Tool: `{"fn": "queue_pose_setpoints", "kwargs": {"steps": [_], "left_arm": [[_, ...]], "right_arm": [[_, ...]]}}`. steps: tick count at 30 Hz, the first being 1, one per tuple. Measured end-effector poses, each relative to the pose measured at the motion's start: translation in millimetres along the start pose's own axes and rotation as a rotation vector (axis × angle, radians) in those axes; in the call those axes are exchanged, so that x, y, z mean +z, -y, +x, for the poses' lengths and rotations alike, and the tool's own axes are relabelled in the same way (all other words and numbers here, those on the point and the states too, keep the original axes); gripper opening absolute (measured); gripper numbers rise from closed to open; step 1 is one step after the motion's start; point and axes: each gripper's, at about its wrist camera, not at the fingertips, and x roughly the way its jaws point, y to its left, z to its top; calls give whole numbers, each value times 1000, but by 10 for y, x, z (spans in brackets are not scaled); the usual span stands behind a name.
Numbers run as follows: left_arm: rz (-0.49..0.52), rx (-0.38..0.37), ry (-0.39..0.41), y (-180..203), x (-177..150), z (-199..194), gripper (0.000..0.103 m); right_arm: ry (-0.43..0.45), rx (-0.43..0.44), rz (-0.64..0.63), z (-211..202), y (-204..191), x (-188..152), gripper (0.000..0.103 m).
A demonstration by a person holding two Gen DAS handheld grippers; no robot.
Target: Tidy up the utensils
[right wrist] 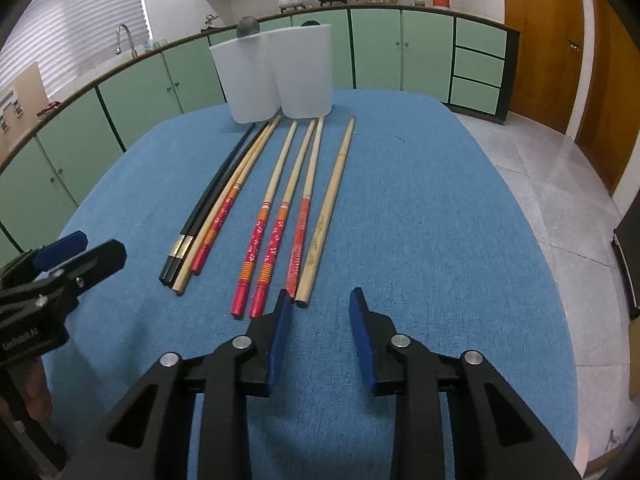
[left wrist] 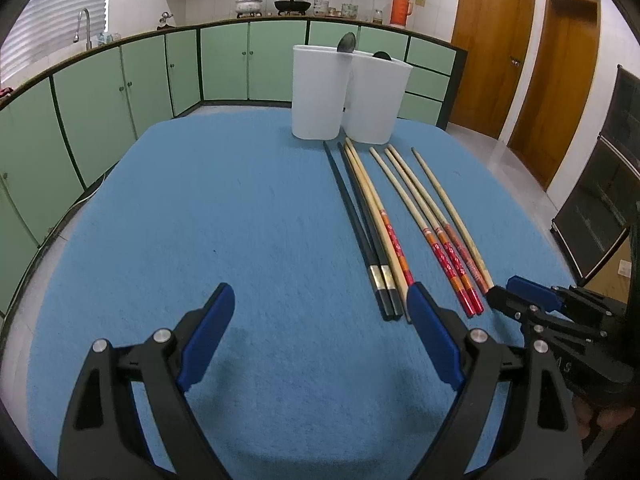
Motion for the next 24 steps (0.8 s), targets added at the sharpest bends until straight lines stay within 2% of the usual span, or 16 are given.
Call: {"fn": "queue_pose_setpoints", "kwargs": {"steps": [2,6,9,15,19,24], "left_arm": [[2,0,-3,9,-24,8,85],[3,4,-11,36,-21,34,85],[4,6,-17,39,-2,61,85],[0,6,-24,31,4,94,85],[-7,1,-34,28,-1,127,83],[-16,-14,-76,63,-22,226,75]], "right_arm": [[1,-11,10,-1,40,16,23],[10,-63,37,-17,145,55,23],[26,-41,59,-58,210,50,23],[14,-8,16,-23,118,19,23],[2,-15,7,20,90,36,8],[2,-22,1,23,73,36,6]]}}
